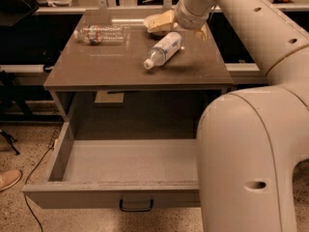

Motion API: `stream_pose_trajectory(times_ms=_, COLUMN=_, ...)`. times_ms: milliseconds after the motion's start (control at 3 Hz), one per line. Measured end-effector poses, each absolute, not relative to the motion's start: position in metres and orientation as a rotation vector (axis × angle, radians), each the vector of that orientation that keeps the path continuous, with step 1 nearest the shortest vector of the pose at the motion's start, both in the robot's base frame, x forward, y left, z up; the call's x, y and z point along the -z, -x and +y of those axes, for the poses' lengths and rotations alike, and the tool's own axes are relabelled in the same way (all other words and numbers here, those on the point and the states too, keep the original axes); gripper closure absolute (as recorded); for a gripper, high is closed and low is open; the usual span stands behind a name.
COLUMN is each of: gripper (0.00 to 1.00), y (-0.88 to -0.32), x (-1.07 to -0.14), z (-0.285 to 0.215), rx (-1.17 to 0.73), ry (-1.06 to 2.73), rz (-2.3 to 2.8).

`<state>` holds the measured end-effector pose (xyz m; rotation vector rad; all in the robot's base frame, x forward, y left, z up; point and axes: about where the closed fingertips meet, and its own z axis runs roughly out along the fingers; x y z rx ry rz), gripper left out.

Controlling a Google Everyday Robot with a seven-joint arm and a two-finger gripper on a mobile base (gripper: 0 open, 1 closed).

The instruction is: Pick blue plastic bottle from top drawer and place on counter

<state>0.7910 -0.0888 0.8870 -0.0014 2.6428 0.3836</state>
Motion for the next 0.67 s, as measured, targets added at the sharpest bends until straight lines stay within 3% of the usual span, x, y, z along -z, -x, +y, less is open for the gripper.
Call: stream_pose_trajectory(times_ms=667, gripper=0.0, y=-0.776, x=-0.92, z=-0.184, rx=-0.383, ry=-0.265, rz=2.503)
